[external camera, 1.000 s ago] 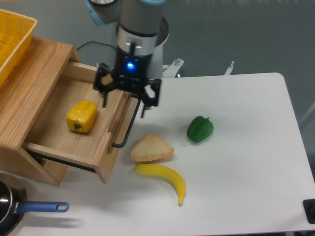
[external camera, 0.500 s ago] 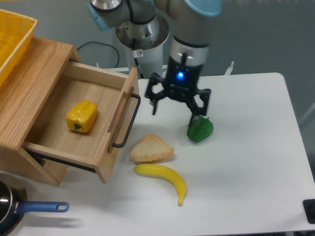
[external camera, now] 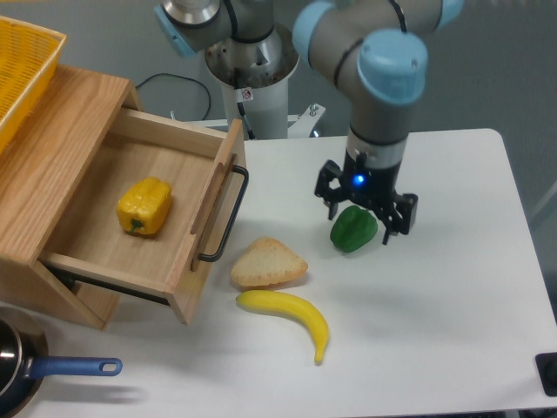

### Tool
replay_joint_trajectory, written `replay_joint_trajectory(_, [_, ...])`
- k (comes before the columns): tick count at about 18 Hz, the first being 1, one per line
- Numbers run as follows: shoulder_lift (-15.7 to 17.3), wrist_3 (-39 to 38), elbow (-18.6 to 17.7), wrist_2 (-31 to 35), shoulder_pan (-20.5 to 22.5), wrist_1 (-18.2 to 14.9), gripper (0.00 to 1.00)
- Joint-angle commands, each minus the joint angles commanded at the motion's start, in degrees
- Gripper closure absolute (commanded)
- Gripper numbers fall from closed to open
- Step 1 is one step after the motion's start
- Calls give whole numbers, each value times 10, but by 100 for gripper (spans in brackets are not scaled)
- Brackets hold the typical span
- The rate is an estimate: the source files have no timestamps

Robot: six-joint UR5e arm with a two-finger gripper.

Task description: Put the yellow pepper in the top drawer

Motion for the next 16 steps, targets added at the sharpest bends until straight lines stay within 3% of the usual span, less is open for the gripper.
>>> replay_joint_trajectory(6, [-18, 106, -1, 1, 38, 0, 0])
replay_joint_trajectory(16, [-44, 108, 0, 46, 42, 15, 0])
